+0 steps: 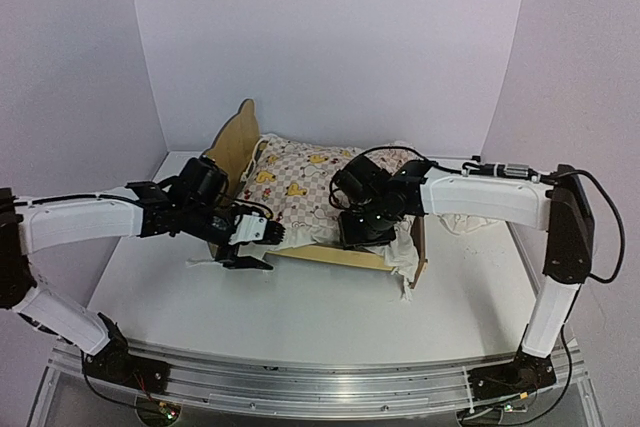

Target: Set up the pet bed

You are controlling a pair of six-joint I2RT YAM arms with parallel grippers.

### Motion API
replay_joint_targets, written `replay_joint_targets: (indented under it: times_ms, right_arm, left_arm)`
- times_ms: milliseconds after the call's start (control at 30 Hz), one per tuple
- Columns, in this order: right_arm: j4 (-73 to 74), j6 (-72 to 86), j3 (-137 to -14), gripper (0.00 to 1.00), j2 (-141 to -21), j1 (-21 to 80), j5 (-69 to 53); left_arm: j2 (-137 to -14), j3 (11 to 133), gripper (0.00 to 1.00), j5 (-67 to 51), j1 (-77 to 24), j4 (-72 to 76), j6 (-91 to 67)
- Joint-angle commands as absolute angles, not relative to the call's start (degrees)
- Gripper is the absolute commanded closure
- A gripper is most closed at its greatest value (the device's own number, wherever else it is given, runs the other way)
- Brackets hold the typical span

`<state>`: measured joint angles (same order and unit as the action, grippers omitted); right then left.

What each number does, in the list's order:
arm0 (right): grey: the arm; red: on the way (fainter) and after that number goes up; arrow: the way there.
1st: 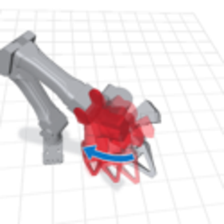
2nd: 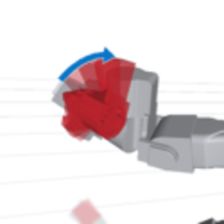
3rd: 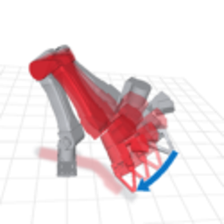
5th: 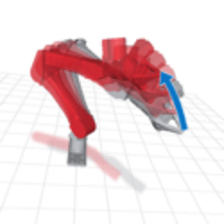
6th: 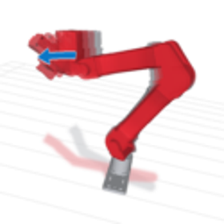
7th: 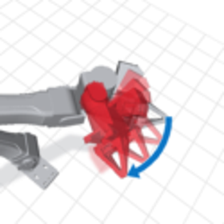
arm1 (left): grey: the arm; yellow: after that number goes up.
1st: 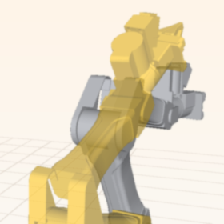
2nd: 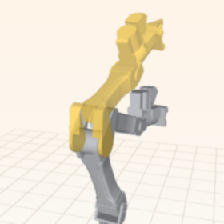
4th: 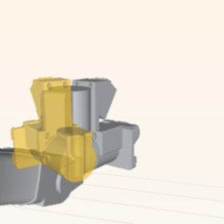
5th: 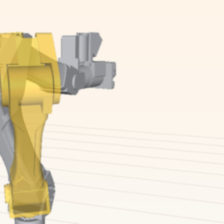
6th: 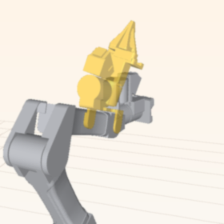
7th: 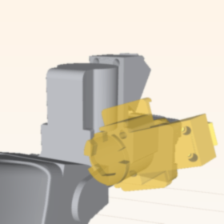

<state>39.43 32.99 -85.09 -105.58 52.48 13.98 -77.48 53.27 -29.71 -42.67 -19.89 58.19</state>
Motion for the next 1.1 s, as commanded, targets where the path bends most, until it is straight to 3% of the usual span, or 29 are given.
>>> replay_joint_targets:
  times_ms: [0, 167, 233, 300, 400, 567, 700, 1067]
  right_arm:
    - [35.08, 36.86, -89.04, 0.50, -107.96, 52.36, 20.82]
    - [32.16, 36.75, -89.46, 0.50, -111.08, 52.35, 24.94]
    - [32.08, 36.12, -89.58, 0.52, -112.42, 52.37, 26.76]
    - [31.99, 35.99, -89.66, 0.53, -113.70, 52.34, 27.30]
    - [31.90, 35.46, -90.30, 0.56, -115.13, 52.33, 26.85]
    - [31.91, 34.37, -90.23, 0.88, -114.55, 52.32, 28.12]
    - [31.96, 31.31, -89.61, 1.00, -111.74, 52.33, 27.40]
    - [32.83, 26.05, -85.91, 1.00, -100.57, 50.76, 8.47]
  left_arm:
    - [-84.12, 57.41, 0.31, -21.34, -43.21, -6.56, 52.65]
    - [-89.66, 58.59, 0.31, -17.32, -43.39, -1.62, 52.95]
    - [-90.70, 58.47, 0.36, -15.86, -43.43, -1.06, 53.32]
    - [-90.89, 57.78, 0.48, -14.49, -43.42, -0.81, 54.15]
    - [-90.99, 56.65, 0.55, -13.50, -43.41, -1.15, 55.59]
    - [-90.99, 56.25, 0.79, -13.29, -43.42, -1.73, 55.88]
    - [-90.71, 56.74, 0.98, -13.27, -43.42, -3.05, 55.86]
    - [-87.58, 64.61, 1.00, -16.77, -42.06, -12.61, 48.54]
